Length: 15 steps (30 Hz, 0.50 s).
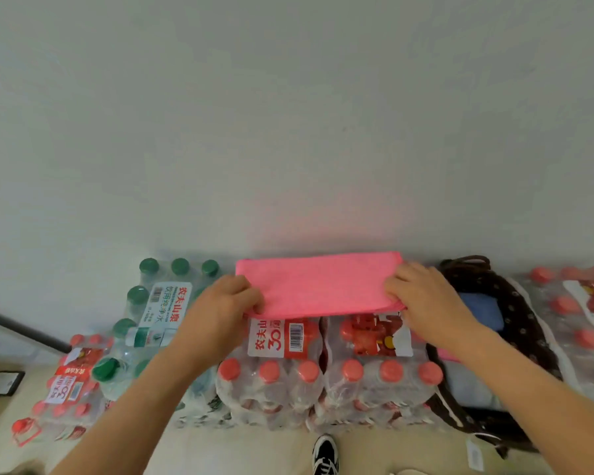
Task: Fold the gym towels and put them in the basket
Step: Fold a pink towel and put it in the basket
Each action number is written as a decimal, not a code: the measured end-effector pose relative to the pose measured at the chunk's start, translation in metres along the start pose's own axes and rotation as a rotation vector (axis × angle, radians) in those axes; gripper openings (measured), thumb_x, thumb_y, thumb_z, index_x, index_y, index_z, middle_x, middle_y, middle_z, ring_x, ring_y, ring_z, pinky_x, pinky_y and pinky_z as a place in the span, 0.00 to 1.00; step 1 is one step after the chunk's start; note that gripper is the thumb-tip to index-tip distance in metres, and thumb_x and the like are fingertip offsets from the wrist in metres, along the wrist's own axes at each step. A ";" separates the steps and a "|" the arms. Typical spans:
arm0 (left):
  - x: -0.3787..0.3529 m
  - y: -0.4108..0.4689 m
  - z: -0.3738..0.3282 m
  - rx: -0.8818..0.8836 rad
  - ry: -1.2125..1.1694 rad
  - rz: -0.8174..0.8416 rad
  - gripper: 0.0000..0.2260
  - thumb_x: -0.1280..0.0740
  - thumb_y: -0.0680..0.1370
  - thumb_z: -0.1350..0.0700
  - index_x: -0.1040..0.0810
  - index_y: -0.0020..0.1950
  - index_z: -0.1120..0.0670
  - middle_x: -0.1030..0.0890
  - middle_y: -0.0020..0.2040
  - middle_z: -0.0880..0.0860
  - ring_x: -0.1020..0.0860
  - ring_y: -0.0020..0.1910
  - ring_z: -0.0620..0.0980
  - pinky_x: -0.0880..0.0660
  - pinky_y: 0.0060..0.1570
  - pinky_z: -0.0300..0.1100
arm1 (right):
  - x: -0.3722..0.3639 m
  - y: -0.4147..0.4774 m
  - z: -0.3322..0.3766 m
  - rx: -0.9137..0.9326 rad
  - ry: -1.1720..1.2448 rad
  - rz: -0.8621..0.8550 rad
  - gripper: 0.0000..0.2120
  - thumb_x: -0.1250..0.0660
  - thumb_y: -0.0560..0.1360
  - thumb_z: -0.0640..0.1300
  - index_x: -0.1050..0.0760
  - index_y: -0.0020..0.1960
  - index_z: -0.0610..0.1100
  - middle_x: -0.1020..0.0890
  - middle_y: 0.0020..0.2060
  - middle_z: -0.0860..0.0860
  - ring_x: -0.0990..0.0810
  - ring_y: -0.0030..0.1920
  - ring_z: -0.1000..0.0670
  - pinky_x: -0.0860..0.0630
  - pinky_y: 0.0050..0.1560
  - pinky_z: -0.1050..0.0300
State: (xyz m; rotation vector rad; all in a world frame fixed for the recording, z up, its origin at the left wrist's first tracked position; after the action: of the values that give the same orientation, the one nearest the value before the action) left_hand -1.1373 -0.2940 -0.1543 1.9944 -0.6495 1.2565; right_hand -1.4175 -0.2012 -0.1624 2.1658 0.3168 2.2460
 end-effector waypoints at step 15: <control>-0.037 -0.038 0.028 0.646 -0.433 0.049 0.14 0.36 0.71 0.64 0.19 0.46 0.46 0.18 0.40 0.45 0.21 0.38 0.42 0.26 0.40 0.37 | -0.029 -0.039 -0.005 -0.388 0.308 0.346 0.02 0.35 0.68 0.47 0.26 0.41 0.52 0.24 0.42 0.58 0.27 0.47 0.53 0.30 0.47 0.52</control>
State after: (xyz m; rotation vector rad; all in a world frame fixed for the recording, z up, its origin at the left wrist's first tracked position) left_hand -1.1088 -0.2890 -0.2073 2.8491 -0.5286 1.1614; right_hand -1.4262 -0.1676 -0.1971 1.7857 -0.4954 2.5439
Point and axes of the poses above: each hand's wrist, its own y-axis towards the middle knuckle, its own x-axis out of the back of the hand, z = x × y, the point moved 5 cm from there along y, towards the middle knuckle
